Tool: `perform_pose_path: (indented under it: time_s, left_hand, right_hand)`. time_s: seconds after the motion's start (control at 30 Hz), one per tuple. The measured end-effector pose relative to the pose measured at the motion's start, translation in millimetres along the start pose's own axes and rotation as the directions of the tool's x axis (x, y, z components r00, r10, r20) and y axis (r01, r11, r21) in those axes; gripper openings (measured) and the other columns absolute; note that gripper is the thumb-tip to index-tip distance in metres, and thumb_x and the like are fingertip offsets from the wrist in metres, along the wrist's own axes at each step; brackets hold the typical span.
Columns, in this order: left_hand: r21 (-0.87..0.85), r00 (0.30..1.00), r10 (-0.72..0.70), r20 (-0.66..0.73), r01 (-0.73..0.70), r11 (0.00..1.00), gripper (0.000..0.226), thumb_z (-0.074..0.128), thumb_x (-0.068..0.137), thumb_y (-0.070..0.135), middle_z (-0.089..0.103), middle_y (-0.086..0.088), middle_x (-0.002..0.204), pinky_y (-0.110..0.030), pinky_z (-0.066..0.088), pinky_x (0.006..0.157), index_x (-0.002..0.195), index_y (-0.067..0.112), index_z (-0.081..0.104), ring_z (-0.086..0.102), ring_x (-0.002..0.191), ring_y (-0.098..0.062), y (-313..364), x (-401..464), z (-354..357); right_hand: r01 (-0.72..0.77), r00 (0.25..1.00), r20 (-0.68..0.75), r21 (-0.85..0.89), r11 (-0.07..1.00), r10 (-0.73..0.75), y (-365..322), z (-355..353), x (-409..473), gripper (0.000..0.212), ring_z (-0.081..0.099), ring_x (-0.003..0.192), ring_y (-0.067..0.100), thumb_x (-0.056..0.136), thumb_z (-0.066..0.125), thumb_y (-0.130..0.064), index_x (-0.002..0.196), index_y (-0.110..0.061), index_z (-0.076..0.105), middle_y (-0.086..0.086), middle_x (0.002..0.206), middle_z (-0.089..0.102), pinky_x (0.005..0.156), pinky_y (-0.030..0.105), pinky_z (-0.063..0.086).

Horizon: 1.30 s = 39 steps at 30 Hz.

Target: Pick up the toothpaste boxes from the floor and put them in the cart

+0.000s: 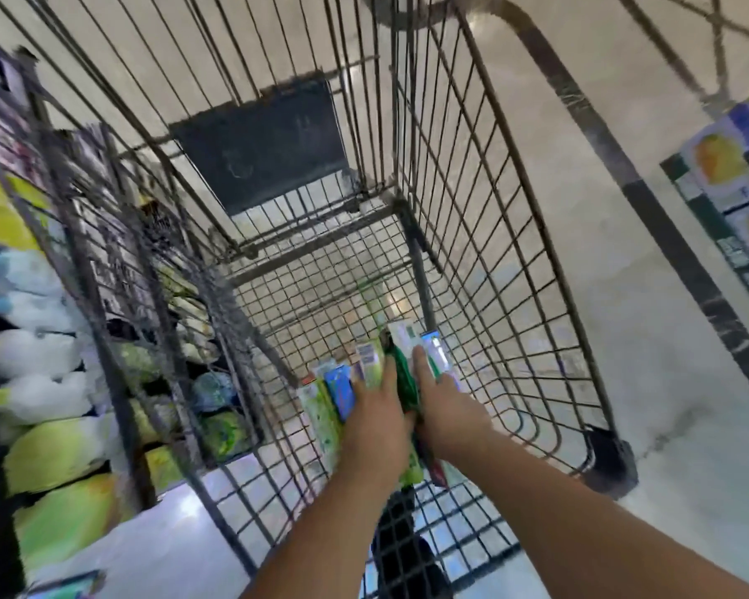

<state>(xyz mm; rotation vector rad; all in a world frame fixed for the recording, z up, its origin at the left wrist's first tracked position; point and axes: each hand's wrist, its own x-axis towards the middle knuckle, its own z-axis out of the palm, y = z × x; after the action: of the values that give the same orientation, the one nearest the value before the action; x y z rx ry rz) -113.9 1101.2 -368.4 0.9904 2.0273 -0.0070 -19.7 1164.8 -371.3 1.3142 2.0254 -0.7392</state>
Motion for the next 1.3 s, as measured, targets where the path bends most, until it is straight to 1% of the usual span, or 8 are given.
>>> perform_pose_path:
  time_s: [0.07,0.3,0.43,0.57,0.7,0.93,1.13,1.3]
  left_hand:
    - [0.036,0.999,-0.009,0.031,0.008,0.999,0.082,0.051,0.099,0.039,0.003,-0.026,0.159,-0.04,0.053,0.074,0.154,0.037,-0.01,0.063,0.109,-0.036,1.7,-0.2,0.6]
    - [0.115,1.0,-0.023,0.007,0.022,0.993,0.08,0.055,0.095,0.01,0.027,-0.021,0.149,-0.034,0.048,0.059,0.153,0.036,0.006,0.065,0.088,-0.032,-6.6,-12.0,-19.6]
    - [0.041,0.999,0.03,0.025,-0.032,0.999,0.057,0.051,0.098,0.032,0.037,-0.013,0.14,-0.035,0.048,0.074,0.148,0.024,0.025,0.061,0.097,-0.029,-8.1,-33.1,-53.7]
    - [0.066,0.988,0.03,0.152,-0.04,0.997,0.071,0.047,0.098,0.05,0.023,-0.011,0.158,-0.045,0.04,0.107,0.155,0.022,0.016,0.041,0.135,-0.031,-25.4,-62.4,-114.7]
    - [0.082,0.986,-0.031,0.163,0.018,0.996,0.078,0.04,0.094,0.064,0.045,-0.017,0.146,-0.04,0.042,0.1,0.153,0.015,0.024,0.049,0.128,-0.033,-38.3,-113.3,-195.5]
    - [-0.049,0.999,-0.033,-0.04,0.031,0.998,0.092,0.034,0.086,0.076,0.017,-0.007,0.162,-0.041,0.031,0.114,0.157,0.021,0.013,0.032,0.141,-0.026,-55.7,-231.4,-291.9]
    - [-0.039,0.996,-0.012,-0.089,0.009,0.999,0.089,0.027,0.088,0.077,0.013,-0.013,0.162,-0.044,0.024,0.117,0.157,0.029,-0.003,0.021,0.147,-0.031,-91.0,-335.6,-299.5]
    - [-0.069,0.994,0.007,-0.111,-0.015,0.998,0.085,0.029,0.089,0.076,0.024,-0.008,0.16,-0.04,0.028,0.111,0.156,0.03,0.003,0.03,0.143,-0.025,-152.4,-409.3,-268.6]
  right_hand:
    - [0.016,1.0,-0.022,0.007,1.0,-0.016,0.6,3.8,1.6,0.098,0.05,0.069,0.028,0.093,0.054,-0.022,0.15,-0.03,-0.024,0.013,0.129,0.044,0.058,0.034,0.038]
    - [0.159,0.983,0.081,0.062,0.985,-0.164,7.3,-3.2,-3.4,0.115,0.063,0.089,0.031,0.082,0.07,-0.034,0.149,-0.033,-0.024,0.01,0.131,0.049,0.074,0.041,0.055]
    - [0.107,0.991,0.072,0.074,0.991,-0.113,2.5,-32.1,-24.5,0.099,0.057,0.111,0.032,0.082,0.067,-0.038,0.155,-0.026,0.001,0.011,0.131,0.048,0.088,0.045,0.052]
    - [0.131,0.988,0.07,0.099,0.986,-0.138,-1.3,-90.8,-62.7,0.087,0.051,0.123,0.03,0.084,0.066,-0.051,0.152,-0.018,0.021,0.013,0.14,0.047,0.097,0.037,0.046]
    - [0.214,0.976,0.03,0.032,0.976,-0.215,-33.8,-162.9,-107.0,0.087,0.047,0.129,0.03,0.086,0.049,-0.07,0.147,-0.01,0.034,0.015,0.146,0.045,0.103,0.04,0.043]
    - [0.385,0.916,-0.103,-0.045,0.922,-0.388,-120.4,-242.1,-201.7,0.114,0.035,0.141,0.031,0.069,0.033,-0.091,0.154,-0.016,0.02,0.013,0.157,0.03,0.113,0.047,0.034]
    - [0.5,0.839,-0.163,-0.144,0.854,-0.519,-177.1,-236.1,-286.7,0.106,0.023,0.146,0.03,0.073,0.033,-0.085,0.155,-0.02,0.017,0.01,0.16,0.021,0.117,0.047,0.023]
    - [0.509,0.817,-0.129,-0.297,0.808,-0.562,-225.0,-190.8,-356.4,0.102,0.021,0.147,0.029,0.078,0.031,-0.083,0.156,-0.02,0.014,0.009,0.161,0.02,0.117,0.046,0.021]
